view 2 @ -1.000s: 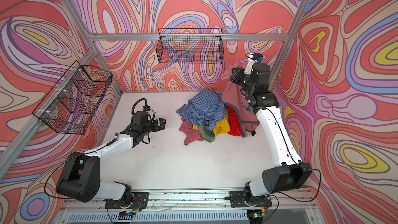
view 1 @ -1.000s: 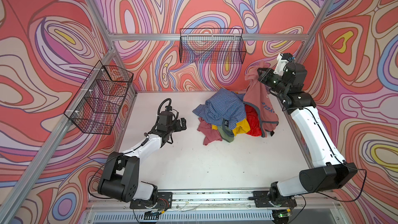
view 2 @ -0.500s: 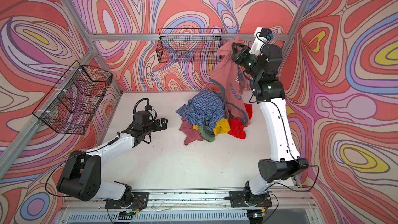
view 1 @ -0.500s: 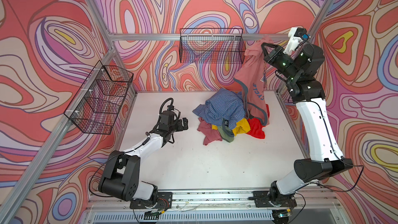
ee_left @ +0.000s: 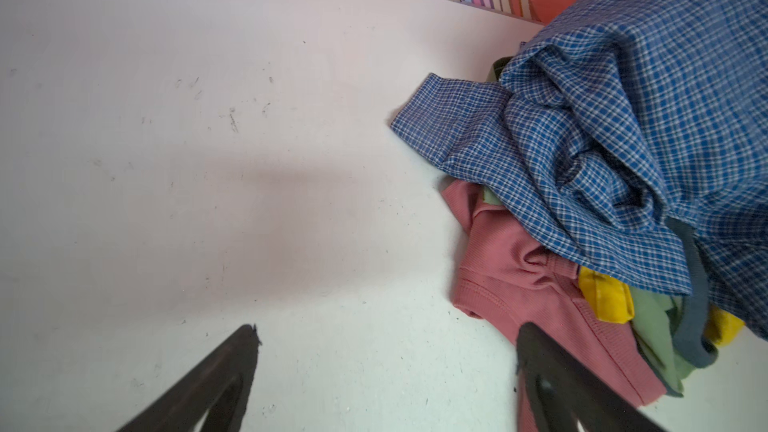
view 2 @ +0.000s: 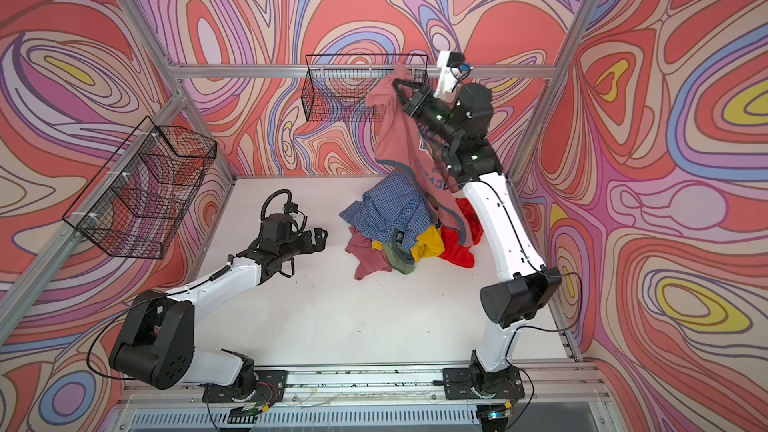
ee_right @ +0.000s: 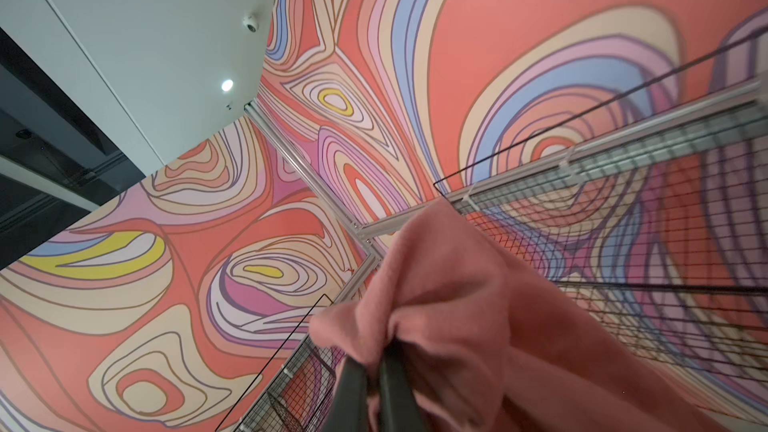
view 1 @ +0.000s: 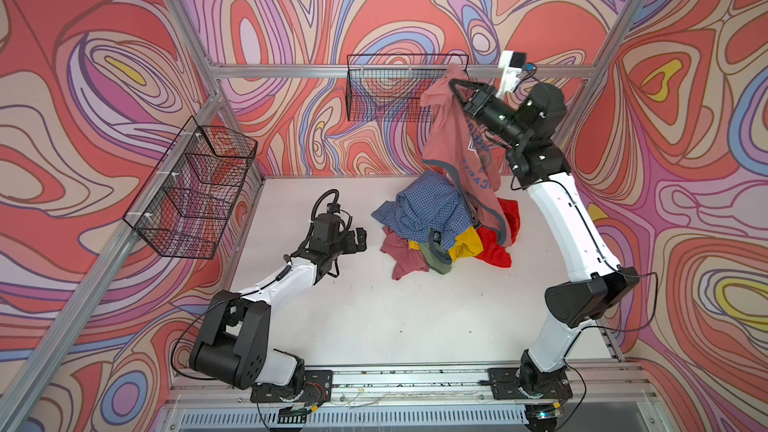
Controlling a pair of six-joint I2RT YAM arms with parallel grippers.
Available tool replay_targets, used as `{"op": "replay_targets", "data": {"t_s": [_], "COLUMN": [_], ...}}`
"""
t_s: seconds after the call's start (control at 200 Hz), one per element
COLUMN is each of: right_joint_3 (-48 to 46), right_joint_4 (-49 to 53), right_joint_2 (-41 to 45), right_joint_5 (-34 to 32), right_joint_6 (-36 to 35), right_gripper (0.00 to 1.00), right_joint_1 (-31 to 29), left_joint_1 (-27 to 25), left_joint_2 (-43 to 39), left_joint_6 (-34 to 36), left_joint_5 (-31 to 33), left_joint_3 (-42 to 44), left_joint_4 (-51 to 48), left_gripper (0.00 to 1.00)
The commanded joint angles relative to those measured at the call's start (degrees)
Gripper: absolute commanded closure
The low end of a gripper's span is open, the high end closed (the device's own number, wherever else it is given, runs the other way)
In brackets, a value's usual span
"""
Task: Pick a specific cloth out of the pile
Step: 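Lower the pink T-shirt toward the left gripper while the left gripper grasps it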
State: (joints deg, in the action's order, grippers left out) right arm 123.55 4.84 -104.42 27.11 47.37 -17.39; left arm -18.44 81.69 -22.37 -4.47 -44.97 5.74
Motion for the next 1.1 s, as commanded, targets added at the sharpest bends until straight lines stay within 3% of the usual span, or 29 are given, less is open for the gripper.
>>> {"op": "replay_targets", "data": {"t_s": [0.0,0.255,0.556,0.636,0.786,1.092], "right_joint_3": [-2.62,-20.87,-23.61,-24.49,-25.88,-26.32], "right_joint_4": [2.04,9.05,19.99,20.74,23.39,23.30], "right_joint_2": [-1.25,0.17,-5.33,-4.90,-2.89,-0.97], "right_joint_5": [0.23,-7.92,-11.51,-11.96,-17.71,-18.91], "right_joint_6": [-1.68,-3.12,-9.88,-11.03,-13.20,-12.41], "right_gripper": [1.00,1.00,1.00,1.00,1.00,1.00], "right_joint_1": [-2.60,-4.01,-8.68,-8.77,-8.73,-8.21], "left_joint_1": [-1.07,-1.12,-3.86,-3.82,-3.88,-3.89], "left_joint_2": [-2.94,-7.05,-7.15,-4.96,3.79,14.68], "left_joint_6": [-0.25,-1.08,-0.17,-0.85,-0.85,-0.08], "left_joint_5": [0.36,-3.67,-6.25,-7.49,-15.63,-29.38], "left_joint_3": [-1.70,-1.25,-4.27,-6.07,-15.12,-21.16], "left_joint_4": [0.46,-0.41,-3.64,-4.29,-8.26,-1.21], "left_gripper": [0.00,0.00,0.00,0.00,0.00,0.07]}}
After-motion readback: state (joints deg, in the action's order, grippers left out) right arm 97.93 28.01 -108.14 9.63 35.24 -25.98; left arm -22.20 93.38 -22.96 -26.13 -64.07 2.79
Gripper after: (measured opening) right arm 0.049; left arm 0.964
